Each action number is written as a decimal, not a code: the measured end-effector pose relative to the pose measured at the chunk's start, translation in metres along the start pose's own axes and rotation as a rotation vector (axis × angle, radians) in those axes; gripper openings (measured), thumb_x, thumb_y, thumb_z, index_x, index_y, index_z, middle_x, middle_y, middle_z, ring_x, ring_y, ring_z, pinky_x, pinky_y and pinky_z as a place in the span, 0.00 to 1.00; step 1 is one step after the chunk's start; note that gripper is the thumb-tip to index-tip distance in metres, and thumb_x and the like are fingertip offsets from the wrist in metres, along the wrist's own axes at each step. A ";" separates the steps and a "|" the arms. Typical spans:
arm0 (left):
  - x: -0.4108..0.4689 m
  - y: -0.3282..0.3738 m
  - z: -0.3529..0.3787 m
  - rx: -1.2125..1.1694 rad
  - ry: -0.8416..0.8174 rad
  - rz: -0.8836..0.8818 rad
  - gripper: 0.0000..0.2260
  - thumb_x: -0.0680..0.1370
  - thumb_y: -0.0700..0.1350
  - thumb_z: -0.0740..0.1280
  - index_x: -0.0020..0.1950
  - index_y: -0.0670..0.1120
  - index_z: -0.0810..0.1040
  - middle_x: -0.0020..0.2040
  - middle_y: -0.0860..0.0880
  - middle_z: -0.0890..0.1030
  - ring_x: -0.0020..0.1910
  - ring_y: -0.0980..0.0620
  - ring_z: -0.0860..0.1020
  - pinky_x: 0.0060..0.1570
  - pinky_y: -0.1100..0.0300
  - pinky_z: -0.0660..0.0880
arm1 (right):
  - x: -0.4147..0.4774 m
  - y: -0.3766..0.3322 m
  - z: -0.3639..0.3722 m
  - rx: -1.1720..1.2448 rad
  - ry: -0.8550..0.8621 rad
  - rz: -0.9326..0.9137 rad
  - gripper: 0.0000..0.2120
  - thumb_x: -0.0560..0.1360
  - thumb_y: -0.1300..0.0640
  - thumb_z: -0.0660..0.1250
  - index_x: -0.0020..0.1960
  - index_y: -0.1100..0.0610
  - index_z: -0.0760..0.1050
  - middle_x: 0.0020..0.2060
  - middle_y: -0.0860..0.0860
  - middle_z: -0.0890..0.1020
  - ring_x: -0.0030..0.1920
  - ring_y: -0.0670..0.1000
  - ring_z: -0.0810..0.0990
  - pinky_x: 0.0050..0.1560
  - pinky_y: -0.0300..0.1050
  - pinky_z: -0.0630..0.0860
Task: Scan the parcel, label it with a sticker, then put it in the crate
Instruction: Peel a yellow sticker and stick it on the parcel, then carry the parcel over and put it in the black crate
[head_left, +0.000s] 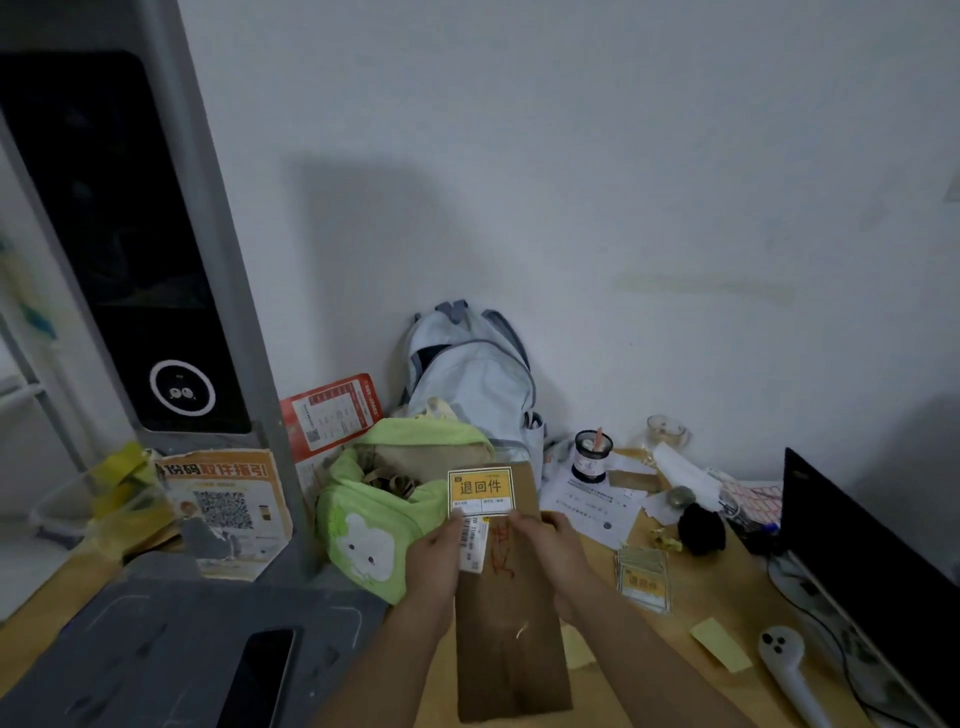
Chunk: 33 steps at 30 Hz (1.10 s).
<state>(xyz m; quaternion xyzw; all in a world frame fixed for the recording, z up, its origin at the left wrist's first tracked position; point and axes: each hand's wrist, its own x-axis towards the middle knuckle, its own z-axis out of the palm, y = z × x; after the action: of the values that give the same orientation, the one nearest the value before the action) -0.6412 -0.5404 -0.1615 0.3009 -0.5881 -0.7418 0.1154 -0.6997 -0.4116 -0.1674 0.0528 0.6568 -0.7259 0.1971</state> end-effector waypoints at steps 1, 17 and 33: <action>-0.004 0.011 0.004 -0.021 -0.013 0.011 0.11 0.76 0.50 0.68 0.35 0.48 0.82 0.28 0.53 0.83 0.33 0.53 0.80 0.28 0.62 0.72 | -0.004 -0.011 -0.003 -0.001 -0.007 -0.011 0.23 0.71 0.50 0.72 0.62 0.56 0.69 0.50 0.56 0.83 0.47 0.55 0.83 0.38 0.47 0.81; -0.076 0.058 0.093 0.061 -0.569 0.066 0.14 0.76 0.51 0.66 0.58 0.46 0.79 0.47 0.47 0.85 0.42 0.53 0.82 0.30 0.61 0.77 | -0.109 -0.082 -0.105 -0.055 0.333 -0.157 0.27 0.72 0.46 0.71 0.66 0.57 0.69 0.52 0.53 0.83 0.50 0.54 0.82 0.50 0.54 0.80; -0.265 -0.034 0.166 0.305 -1.246 -0.123 0.13 0.75 0.53 0.68 0.52 0.45 0.80 0.46 0.45 0.85 0.47 0.47 0.82 0.37 0.56 0.76 | -0.362 0.008 -0.202 0.150 1.016 -0.114 0.23 0.68 0.42 0.73 0.56 0.53 0.72 0.42 0.49 0.85 0.37 0.46 0.85 0.27 0.38 0.78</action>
<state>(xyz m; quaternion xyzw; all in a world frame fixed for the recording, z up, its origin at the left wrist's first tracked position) -0.5219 -0.2579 -0.0903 -0.1402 -0.6255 -0.6907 -0.3348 -0.4016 -0.1363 -0.0804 0.3771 0.6176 -0.6633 -0.1909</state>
